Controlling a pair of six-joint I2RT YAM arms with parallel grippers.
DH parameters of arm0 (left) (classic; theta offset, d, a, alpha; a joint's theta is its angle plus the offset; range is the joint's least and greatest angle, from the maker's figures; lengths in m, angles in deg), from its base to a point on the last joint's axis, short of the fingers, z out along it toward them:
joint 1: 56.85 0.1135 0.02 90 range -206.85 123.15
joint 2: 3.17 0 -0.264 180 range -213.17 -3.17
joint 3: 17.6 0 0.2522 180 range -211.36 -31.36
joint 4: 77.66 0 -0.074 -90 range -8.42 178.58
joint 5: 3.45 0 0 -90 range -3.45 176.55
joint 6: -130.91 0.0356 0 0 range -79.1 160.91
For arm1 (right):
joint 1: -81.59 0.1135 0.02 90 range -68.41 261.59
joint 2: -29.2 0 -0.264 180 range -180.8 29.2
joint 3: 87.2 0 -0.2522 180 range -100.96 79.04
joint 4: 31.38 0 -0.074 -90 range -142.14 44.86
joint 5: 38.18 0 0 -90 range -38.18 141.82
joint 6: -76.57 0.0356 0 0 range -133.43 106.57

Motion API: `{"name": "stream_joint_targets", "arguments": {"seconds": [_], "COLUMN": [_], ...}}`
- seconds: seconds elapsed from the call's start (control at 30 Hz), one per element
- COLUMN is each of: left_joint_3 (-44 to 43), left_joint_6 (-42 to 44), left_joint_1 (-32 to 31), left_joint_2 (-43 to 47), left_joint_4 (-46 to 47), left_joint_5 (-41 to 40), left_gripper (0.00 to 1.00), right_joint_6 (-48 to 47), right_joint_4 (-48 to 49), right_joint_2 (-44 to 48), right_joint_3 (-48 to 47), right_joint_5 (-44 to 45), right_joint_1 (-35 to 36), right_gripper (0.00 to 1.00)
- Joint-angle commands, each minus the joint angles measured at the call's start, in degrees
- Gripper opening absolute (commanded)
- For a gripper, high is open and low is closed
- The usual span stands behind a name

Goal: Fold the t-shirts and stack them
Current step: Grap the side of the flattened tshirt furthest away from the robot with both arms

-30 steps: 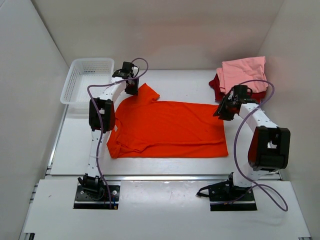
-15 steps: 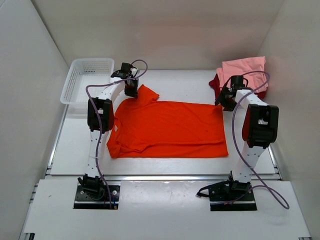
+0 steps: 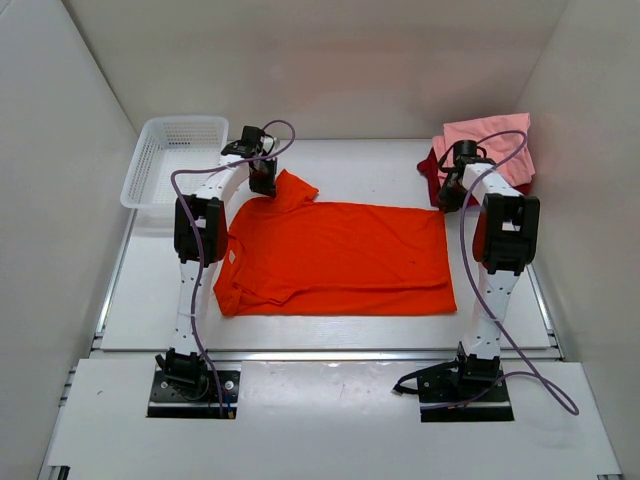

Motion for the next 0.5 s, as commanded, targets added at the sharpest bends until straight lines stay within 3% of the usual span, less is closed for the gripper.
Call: {"name": "stream_joint_targets", "arguments": {"seconds": [0.0, 0.07, 0.1, 0.27, 0.4, 0.47], "left_joint_3": [0.8, 0.8, 0.7, 0.7, 1.1, 1.8], "left_joint_6": [-0.3, -0.5, -0.7, -1.0, -1.3, -1.2], "left_joint_1": [0.3, 0.4, 0.4, 0.5, 0.1, 0.1], "left_joint_2": [1.9, 2.3, 2.3, 2.6, 2.9, 3.2], "left_joint_4": [-1.5, -1.6, -1.5, -1.4, -1.6, -1.8], "left_joint_5": [1.3, 1.7, 1.7, 2.1, 1.8, 1.8], "left_gripper": [0.0, 0.0, 0.0, 0.0, 0.0, 0.0], "right_joint_6": [0.4, 0.5, 0.2, -0.1, -0.2, -0.4], "right_joint_4": [-0.4, -0.3, -0.3, -1.1, -0.1, 0.4], "right_joint_2": [2.4, 3.4, 3.2, 4.2, 4.9, 5.3], "right_joint_3": [0.6, 1.0, 0.9, 1.0, 2.9, 3.9], "right_joint_5": [0.3, -0.6, -0.2, -0.5, -0.2, -0.6], "right_joint_1": [0.2, 0.2, 0.2, 0.2, 1.0, 1.0], "right_gripper": [0.05, 0.12, 0.24, 0.42, 0.4, 0.29]}}
